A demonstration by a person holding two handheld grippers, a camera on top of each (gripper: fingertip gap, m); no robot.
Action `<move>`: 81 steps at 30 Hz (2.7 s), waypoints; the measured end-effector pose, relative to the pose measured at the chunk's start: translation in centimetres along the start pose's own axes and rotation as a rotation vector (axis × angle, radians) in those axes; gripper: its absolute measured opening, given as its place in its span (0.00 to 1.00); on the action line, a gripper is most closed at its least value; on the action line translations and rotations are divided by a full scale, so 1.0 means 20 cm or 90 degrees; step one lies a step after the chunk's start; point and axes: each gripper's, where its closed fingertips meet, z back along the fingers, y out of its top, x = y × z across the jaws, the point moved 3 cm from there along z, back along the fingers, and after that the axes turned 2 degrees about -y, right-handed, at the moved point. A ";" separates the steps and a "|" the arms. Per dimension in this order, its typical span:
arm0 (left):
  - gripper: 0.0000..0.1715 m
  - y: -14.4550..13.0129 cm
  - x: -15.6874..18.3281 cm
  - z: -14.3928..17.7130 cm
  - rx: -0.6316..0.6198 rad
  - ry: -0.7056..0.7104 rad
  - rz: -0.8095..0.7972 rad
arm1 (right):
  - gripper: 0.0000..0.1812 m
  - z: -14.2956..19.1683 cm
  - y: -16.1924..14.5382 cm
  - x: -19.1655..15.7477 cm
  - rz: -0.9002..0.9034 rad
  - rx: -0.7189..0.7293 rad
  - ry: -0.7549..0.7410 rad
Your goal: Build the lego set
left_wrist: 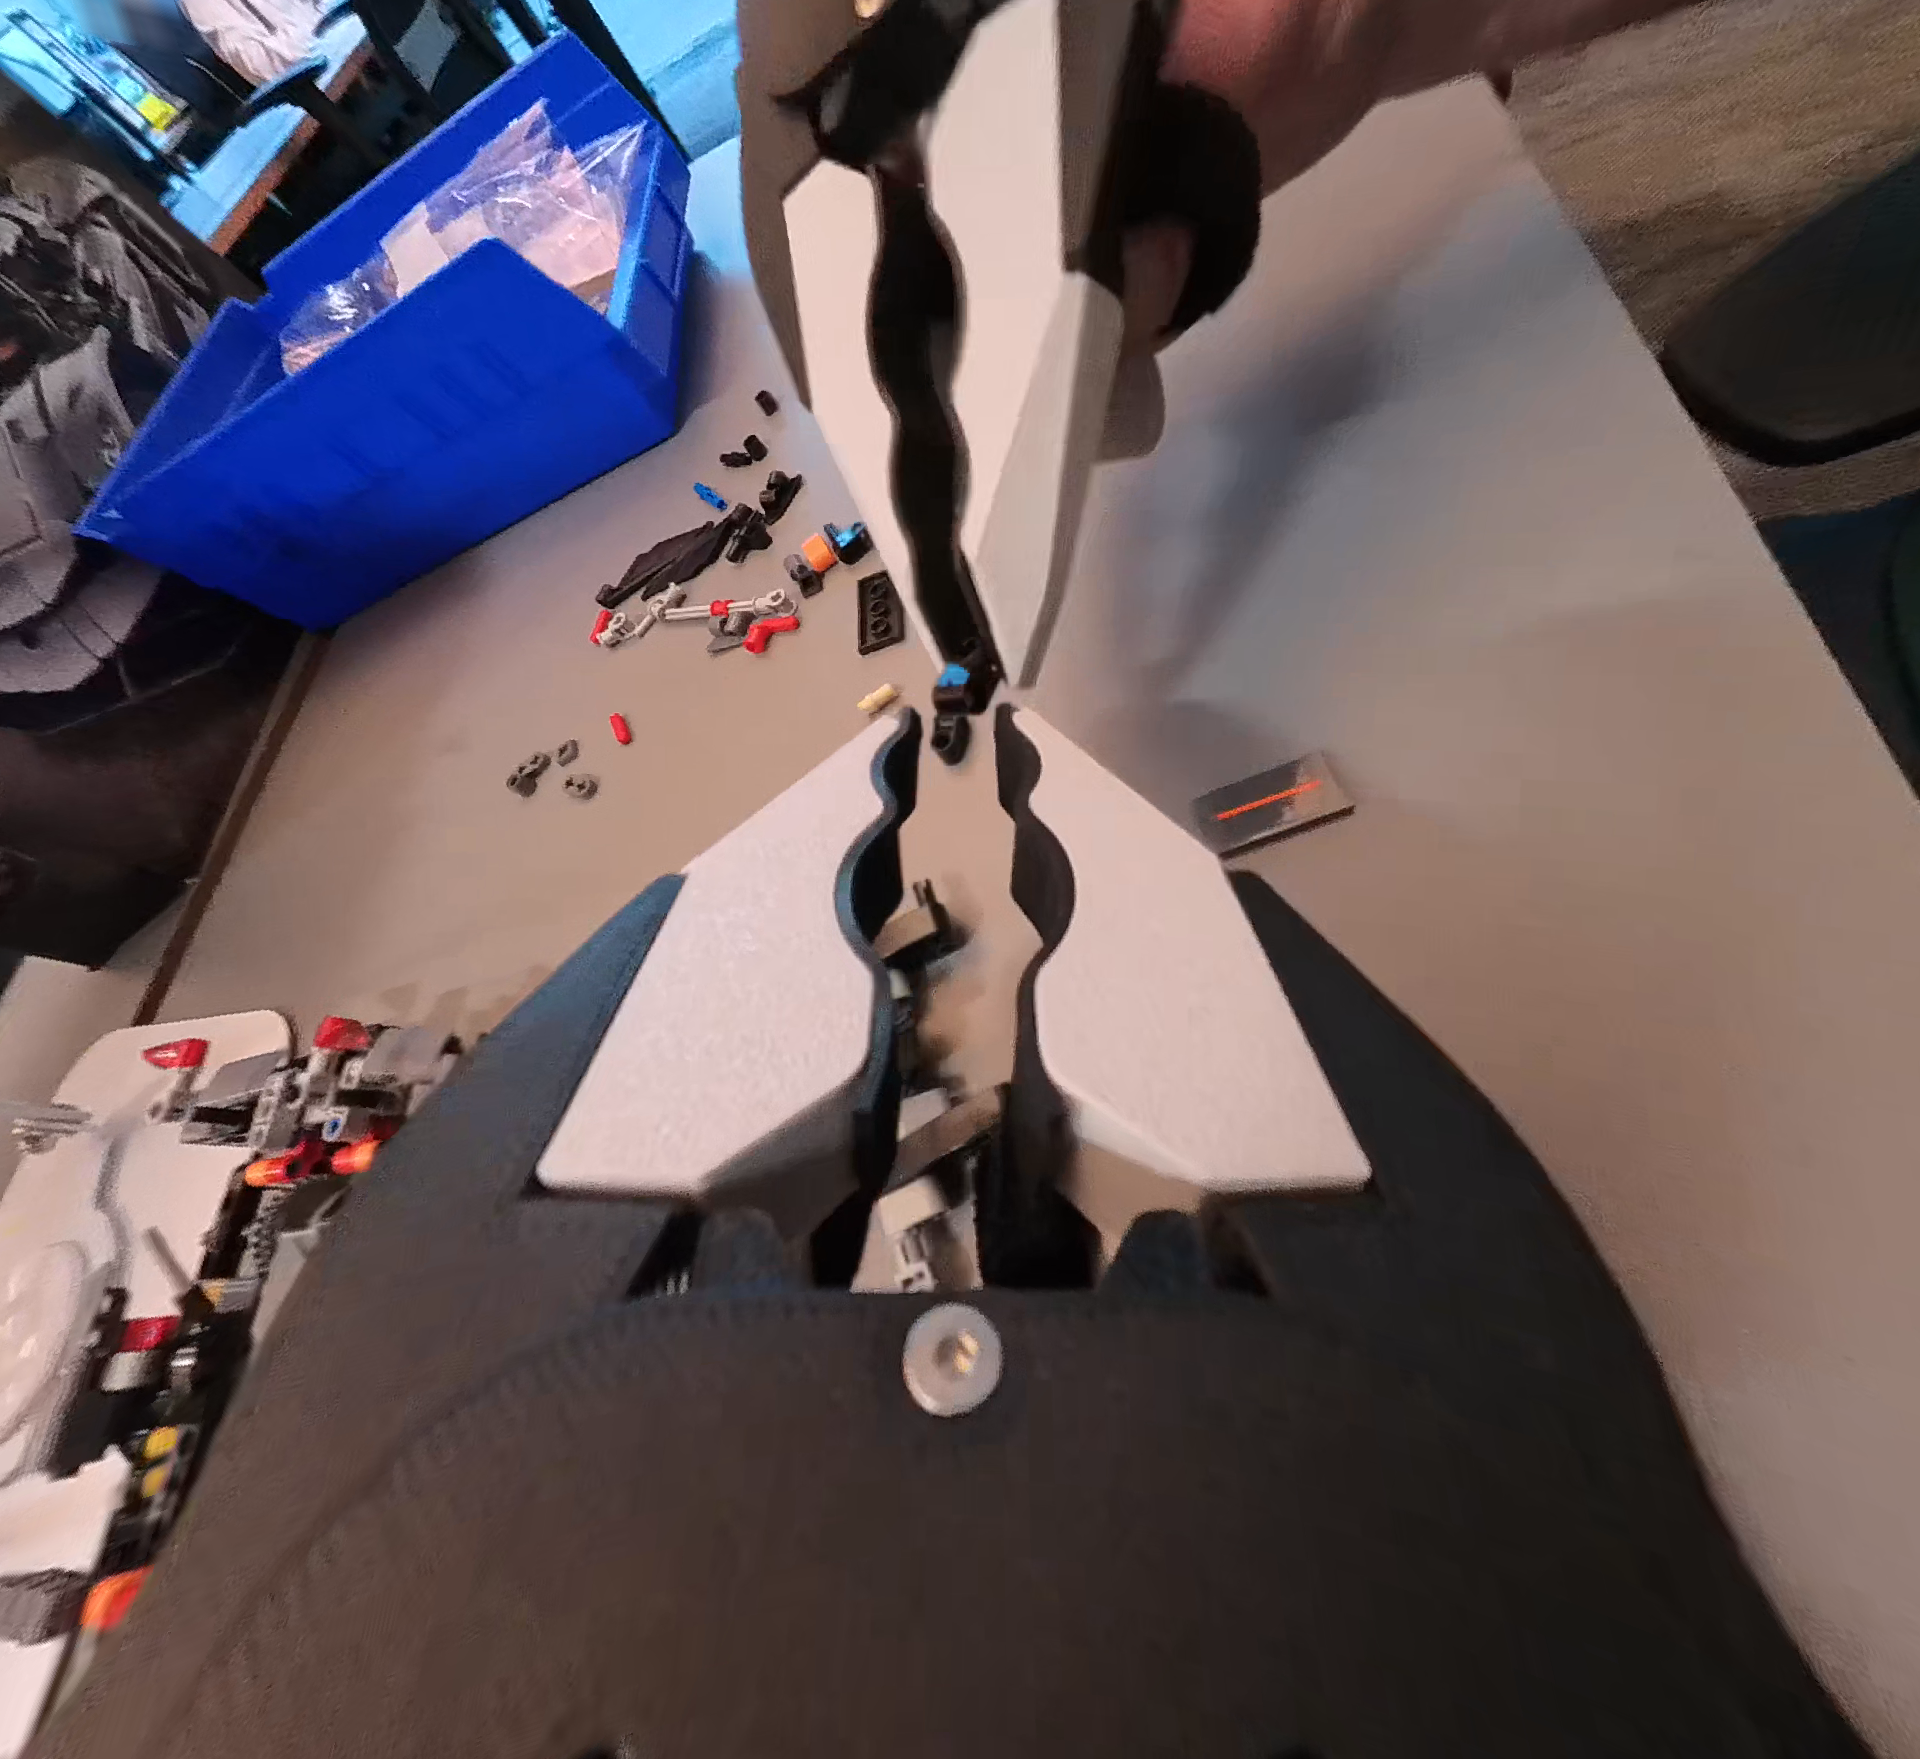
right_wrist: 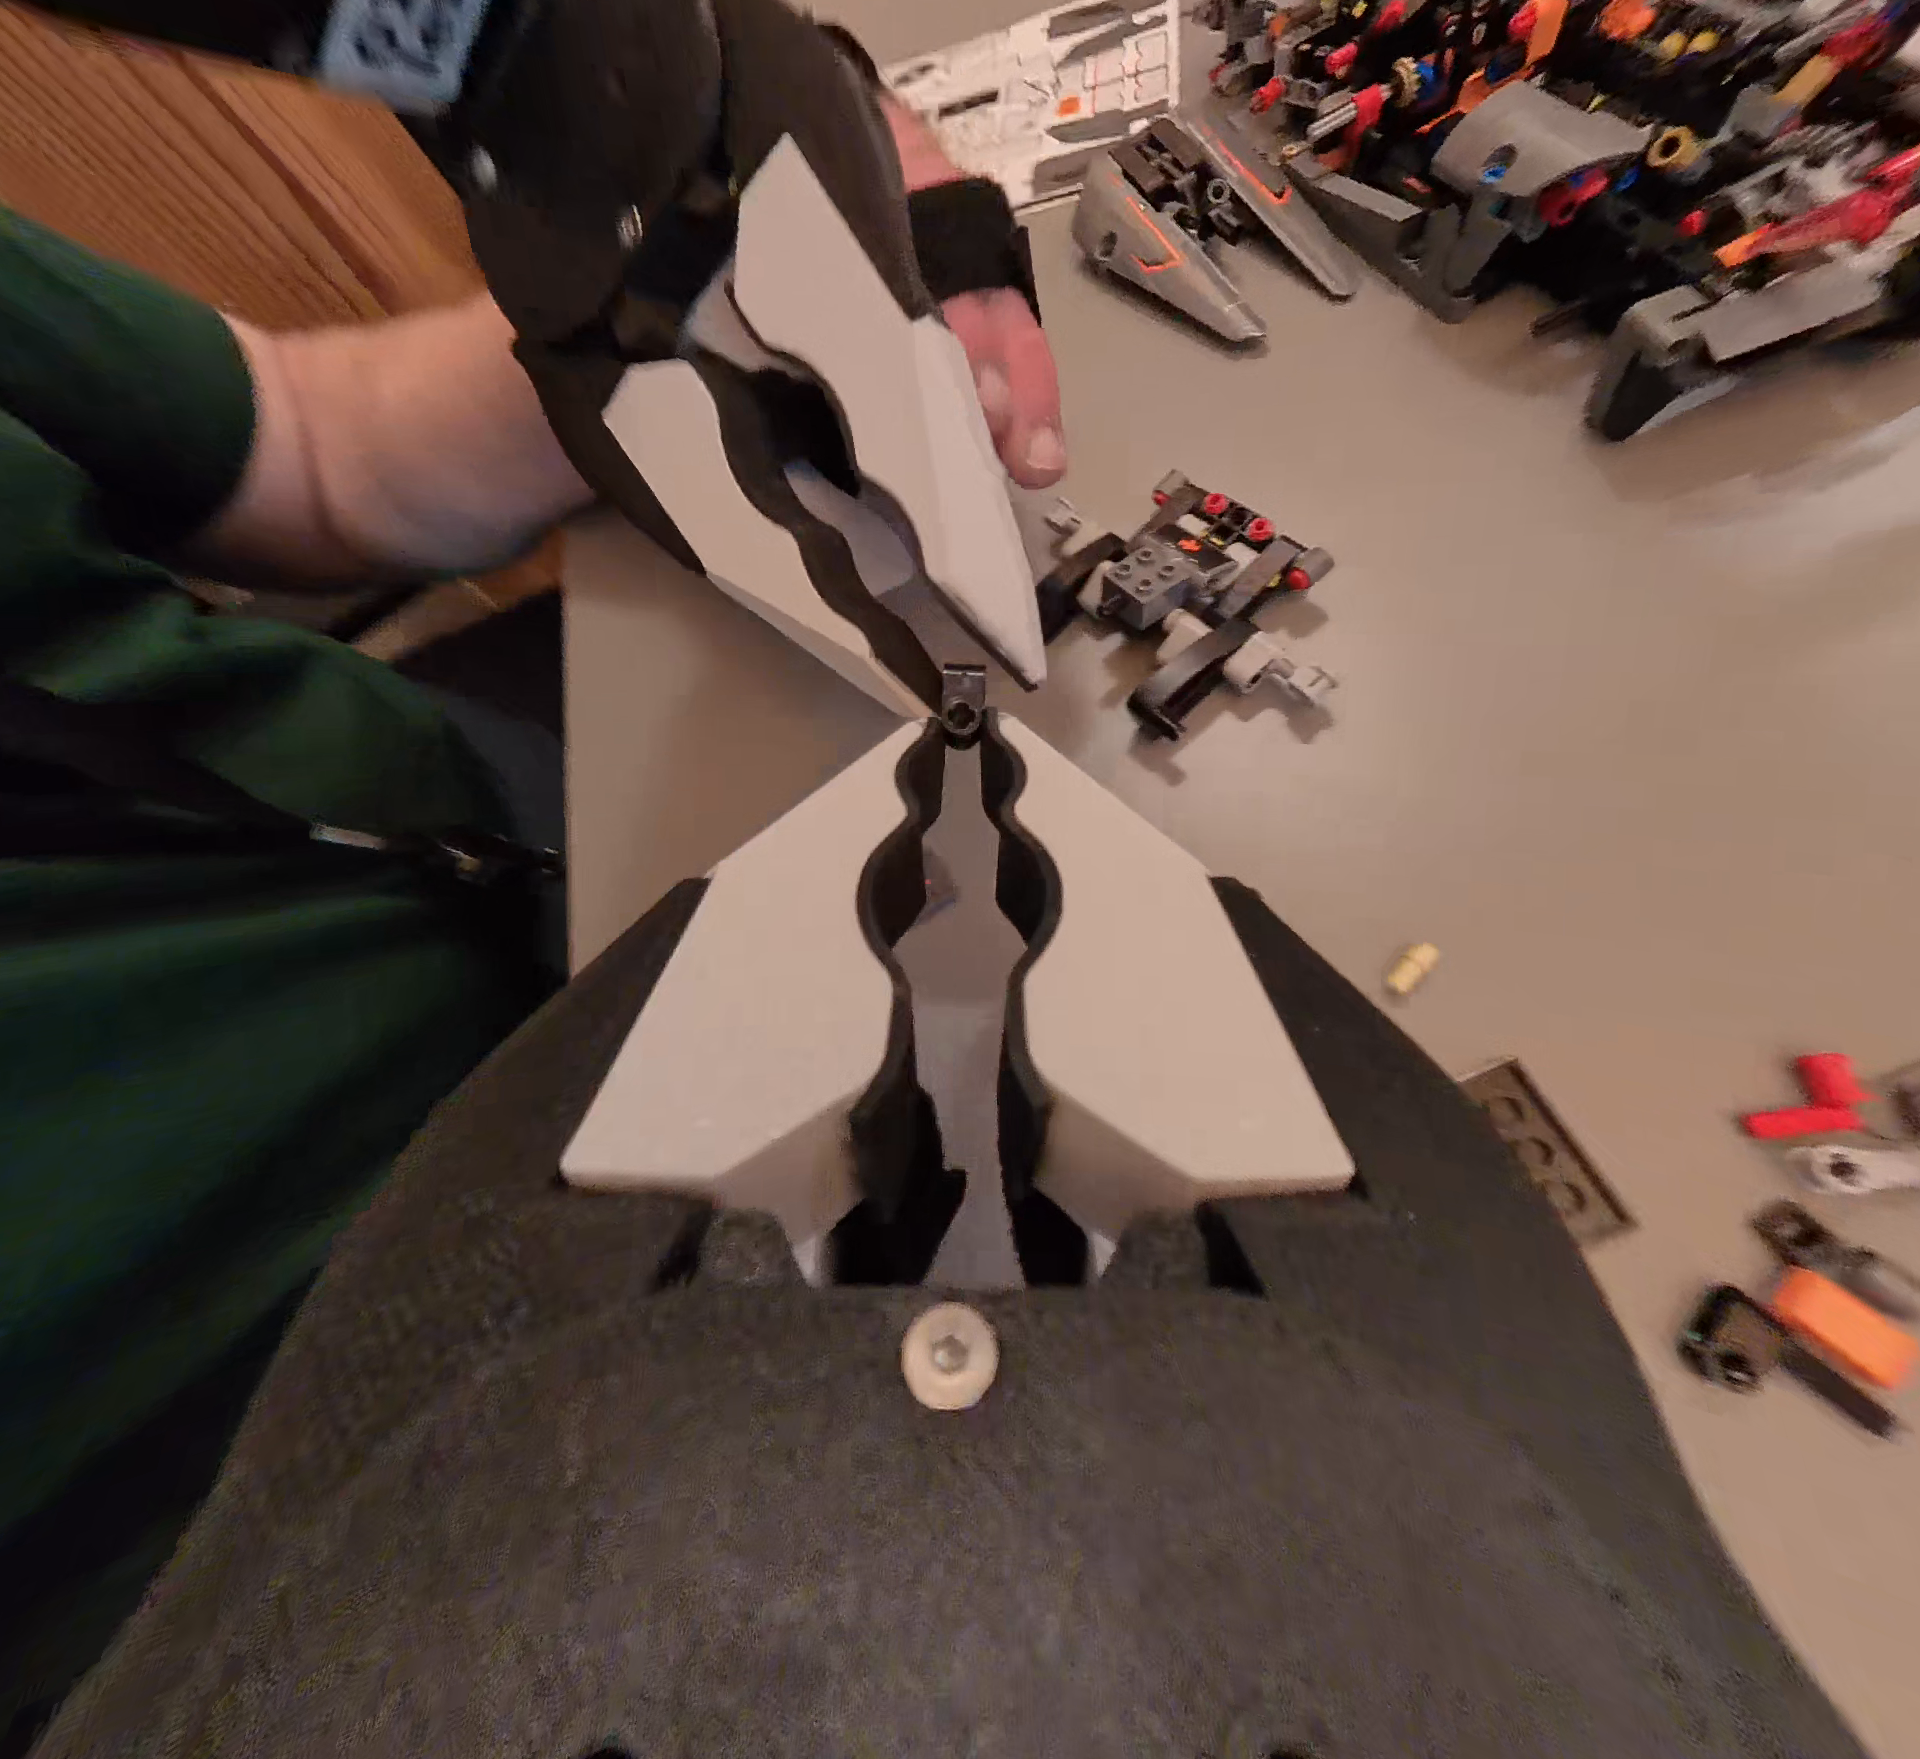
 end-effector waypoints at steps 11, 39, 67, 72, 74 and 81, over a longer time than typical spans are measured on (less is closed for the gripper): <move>0.05 0.03 0.04 -0.01 -0.020 0.056 -0.133 | 0.02 0.00 -0.03 0.00 -0.101 -0.013 0.085; 0.03 -0.01 0.02 -0.01 -0.018 -0.003 -0.029 | 0.04 -0.01 -0.01 -0.02 0.346 -0.111 -0.265; 0.03 -0.14 0.13 -0.09 -0.143 -0.094 -0.013 | 0.05 0.02 -0.12 0.02 0.251 -0.142 -0.183; 0.03 -0.19 0.16 -0.11 -0.188 -0.110 -0.018 | 0.04 0.00 -0.16 0.02 0.233 -0.158 -0.173; 0.04 -0.20 0.16 -0.11 -0.202 -0.106 -0.031 | 0.04 0.00 -0.16 0.03 0.223 -0.157 -0.171; 0.05 -0.20 0.15 -0.11 -0.199 -0.095 -0.038 | 0.04 0.04 -0.15 0.05 0.216 -0.157 -0.182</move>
